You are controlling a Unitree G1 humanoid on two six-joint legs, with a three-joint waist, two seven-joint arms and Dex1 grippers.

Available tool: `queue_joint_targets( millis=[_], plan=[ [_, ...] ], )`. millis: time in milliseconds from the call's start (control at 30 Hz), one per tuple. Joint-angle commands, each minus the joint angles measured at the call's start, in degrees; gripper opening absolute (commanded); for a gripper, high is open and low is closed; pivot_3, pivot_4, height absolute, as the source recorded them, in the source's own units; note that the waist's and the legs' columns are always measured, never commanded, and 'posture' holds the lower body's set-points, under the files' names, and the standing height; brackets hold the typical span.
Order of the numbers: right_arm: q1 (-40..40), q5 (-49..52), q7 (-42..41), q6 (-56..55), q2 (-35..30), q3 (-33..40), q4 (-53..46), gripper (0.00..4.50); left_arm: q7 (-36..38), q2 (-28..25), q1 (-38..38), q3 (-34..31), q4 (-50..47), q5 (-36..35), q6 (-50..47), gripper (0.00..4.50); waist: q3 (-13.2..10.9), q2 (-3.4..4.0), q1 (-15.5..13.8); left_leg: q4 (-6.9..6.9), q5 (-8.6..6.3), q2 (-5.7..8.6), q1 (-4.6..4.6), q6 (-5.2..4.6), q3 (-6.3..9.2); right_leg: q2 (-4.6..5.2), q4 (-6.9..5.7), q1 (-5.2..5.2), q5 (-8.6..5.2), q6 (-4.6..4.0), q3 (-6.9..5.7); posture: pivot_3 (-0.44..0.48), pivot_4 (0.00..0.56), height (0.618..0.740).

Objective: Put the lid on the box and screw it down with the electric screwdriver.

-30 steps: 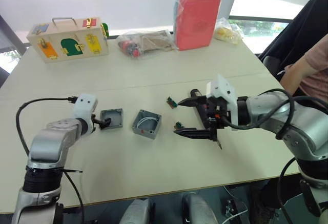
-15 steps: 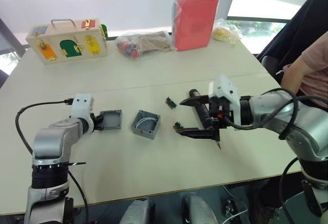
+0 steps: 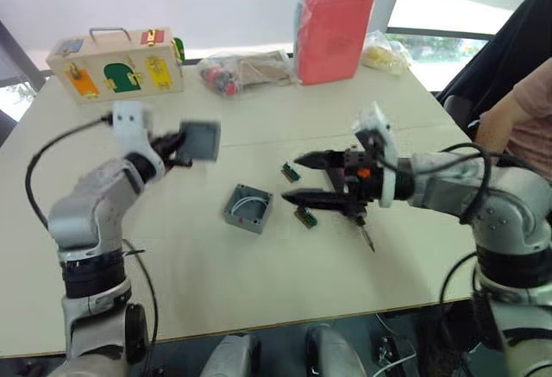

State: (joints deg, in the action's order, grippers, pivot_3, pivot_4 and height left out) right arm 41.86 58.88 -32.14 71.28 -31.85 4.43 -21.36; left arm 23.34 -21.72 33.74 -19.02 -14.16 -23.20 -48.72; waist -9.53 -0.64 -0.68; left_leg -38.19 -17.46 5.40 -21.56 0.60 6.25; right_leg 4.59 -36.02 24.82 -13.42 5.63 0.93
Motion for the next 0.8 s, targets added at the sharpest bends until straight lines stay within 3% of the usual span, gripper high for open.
queue_joint_targets(
  millis=[33, 167, 267, 633, 733, 800],
  plan=[
    [3.4, 6.6, 13.0, 6.3, 7.3, 5.9, 4.6, 4.50, 2.8, 1.2, -0.4, 3.6, -1.5, -0.3, 8.3, 0.10, 0.0, 0.02, 0.2, 0.01, 0.00, 0.00, 0.00, 0.00, -0.01, -0.01, -0.01, 0.02, 0.00, 0.00, 0.02, 0.000, 0.150, 0.740],
    [5.1, 11.4, 27.1, 8.1, 16.4, 11.1, 9.2, 4.50, 4.3, 2.6, -1.5, 8.8, -1.0, 1.8, 16.3, 0.10, 0.0, 0.03, 0.2, 0.06, 0.04, -0.04, -0.02, 0.05, -0.03, -0.07, -0.12, 0.17, 0.00, -0.01, 0.06, 0.000, 0.150, 0.740],
    [6.0, 14.1, 32.9, 8.4, 19.5, 12.3, 10.2, 4.50, 4.4, 3.6, -1.9, 10.6, -1.1, 1.8, 18.9, 0.10, 0.0, 0.04, 0.2, 0.04, 0.04, -0.02, -0.12, 0.05, -0.04, -0.07, -0.13, 0.25, 0.00, -0.01, 0.08, 0.000, 0.150, 0.740],
    [6.4, 19.2, 40.9, 6.0, 21.8, 10.7, 10.8, 4.50, 3.7, 3.9, -2.0, 12.9, -0.7, 2.0, 21.3, 0.10, 0.0, 0.06, 1.4, -0.04, 0.05, -0.01, -0.49, 0.03, -0.04, -0.07, -0.22, 0.60, 0.00, 0.00, 0.06, 0.000, 0.150, 0.740],
    [6.3, 19.9, 41.3, 5.2, 21.5, 10.4, 10.8, 3.85, 3.6, 3.6, -2.3, 13.1, -0.7, 2.1, 21.3, 0.00, 0.0, 0.06, 1.7, -0.03, 0.05, -0.01, -0.50, 0.03, -0.05, -0.08, -0.21, 0.62, 0.00, 0.00, 0.06, 0.000, 0.150, 0.740],
    [6.2, 20.2, 41.4, 4.7, 21.3, 9.9, 10.7, 3.16, 3.4, 3.4, -2.5, 13.1, -0.9, 2.1, 21.2, 0.00, 0.0, 0.07, 1.7, -0.02, 0.05, -0.02, -0.50, 0.03, -0.05, -0.10, -0.21, 0.63, 0.00, 0.00, 0.07, 0.000, 0.150, 0.740]
  ],
)
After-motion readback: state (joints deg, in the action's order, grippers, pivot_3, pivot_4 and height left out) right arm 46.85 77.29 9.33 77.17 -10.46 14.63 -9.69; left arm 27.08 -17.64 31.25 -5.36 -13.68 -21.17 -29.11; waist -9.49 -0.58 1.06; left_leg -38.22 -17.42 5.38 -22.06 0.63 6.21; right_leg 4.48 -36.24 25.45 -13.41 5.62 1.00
